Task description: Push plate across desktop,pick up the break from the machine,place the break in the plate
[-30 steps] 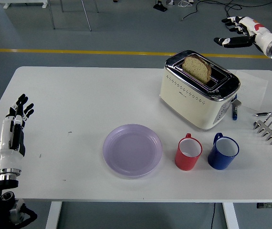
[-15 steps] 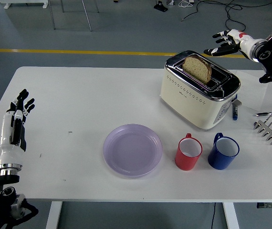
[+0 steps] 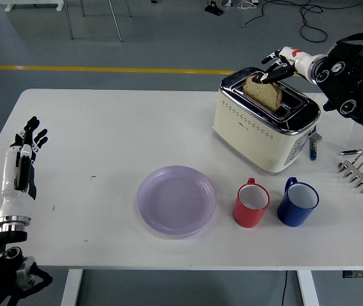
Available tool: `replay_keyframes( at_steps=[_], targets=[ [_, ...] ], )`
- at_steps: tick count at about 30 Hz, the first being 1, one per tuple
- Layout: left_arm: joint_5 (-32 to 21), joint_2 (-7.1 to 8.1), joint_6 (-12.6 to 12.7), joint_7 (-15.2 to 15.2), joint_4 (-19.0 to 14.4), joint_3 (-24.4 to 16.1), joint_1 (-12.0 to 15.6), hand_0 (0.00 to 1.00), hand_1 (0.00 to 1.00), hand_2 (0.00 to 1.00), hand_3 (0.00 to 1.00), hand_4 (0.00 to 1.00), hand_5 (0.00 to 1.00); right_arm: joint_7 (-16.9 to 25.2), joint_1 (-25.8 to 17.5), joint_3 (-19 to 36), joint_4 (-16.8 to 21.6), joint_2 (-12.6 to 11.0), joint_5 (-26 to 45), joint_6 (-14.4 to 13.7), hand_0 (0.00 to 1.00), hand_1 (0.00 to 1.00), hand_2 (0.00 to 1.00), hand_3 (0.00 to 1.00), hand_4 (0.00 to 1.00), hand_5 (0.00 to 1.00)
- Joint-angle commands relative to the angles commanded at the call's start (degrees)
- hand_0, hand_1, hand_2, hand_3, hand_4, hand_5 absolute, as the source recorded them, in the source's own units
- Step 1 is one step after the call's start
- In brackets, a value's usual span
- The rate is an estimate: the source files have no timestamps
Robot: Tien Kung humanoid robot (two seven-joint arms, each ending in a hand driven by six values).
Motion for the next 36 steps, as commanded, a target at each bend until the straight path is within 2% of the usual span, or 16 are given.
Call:
replay_keyframes(
  at_steps=[3,7,13,18,21,23,33,34,36],
  targets=[
    [0.0,-0.07,0.0,0.0,0.0,0.1,-0.2,0.834,0.869,0.937,0.91,0.543,0.997,-1.7,0.3,5.8,0.0,0.5,-6.5,0.3,0.832,0.767,0.717,0.813,0.822,0.4],
    [0.0,-0.01,0.0,0.0,0.1,0.3,-0.1,0.834,0.869,0.936,0.909,0.545,0.998,-2.8,0.4,10.0,0.0,0.8,-13.6,0.2,0.815,0.758,0.71,0.806,0.823,0.401],
    [-0.1,-0.05,0.1,0.0,0.2,0.2,0.0,0.834,0.869,0.936,0.909,0.544,0.996,-3.8,0.3,13.9,0.0,2.1,-18.3,1.2,0.811,0.757,0.705,0.803,0.823,0.403],
    [-0.1,0.07,0.1,0.0,0.1,0.8,0.2,0.834,0.868,0.936,0.909,0.54,0.991,-4.3,0.0,16.3,0.0,2.1,-21.8,1.6,0.812,0.755,0.704,0.801,0.819,0.416],
    [0.0,0.05,0.3,-0.1,-0.1,1.2,0.2,0.834,0.868,0.936,0.909,0.54,0.991,-5.6,-0.4,22.8,0.0,2.1,-28.3,2.4,0.812,0.755,0.704,0.801,0.819,0.416],
    [0.0,0.07,0.3,-0.1,-0.1,1.3,0.2,0.833,0.867,0.935,0.908,0.537,0.987,-5.7,-0.5,25.0,0.0,2.1,-30.4,2.5,0.82,0.762,0.709,0.803,0.817,0.417],
    [-0.2,0.06,0.5,-0.3,0.3,1.9,0.9,0.835,0.867,0.935,0.908,0.538,0.988,-5.8,-1.4,22.9,0.0,2.1,-28.0,2.9,0.81,0.753,0.71,0.8,0.812,0.418],
    [-0.2,0.03,0.5,-0.3,0.3,2.0,0.9,0.833,0.867,0.935,0.907,0.537,0.982,-5.8,-1.5,22.8,0.0,2.1,-28.0,2.9,0.76,0.726,0.686,0.788,0.807,0.417],
    [-0.2,-0.05,0.5,-0.4,0.3,2.1,0.8,0.833,0.867,0.935,0.907,0.537,0.982,-6.1,-1.6,23.1,0.0,2.1,-28.3,2.8,0.76,0.726,0.686,0.788,0.807,0.417]
  ],
)
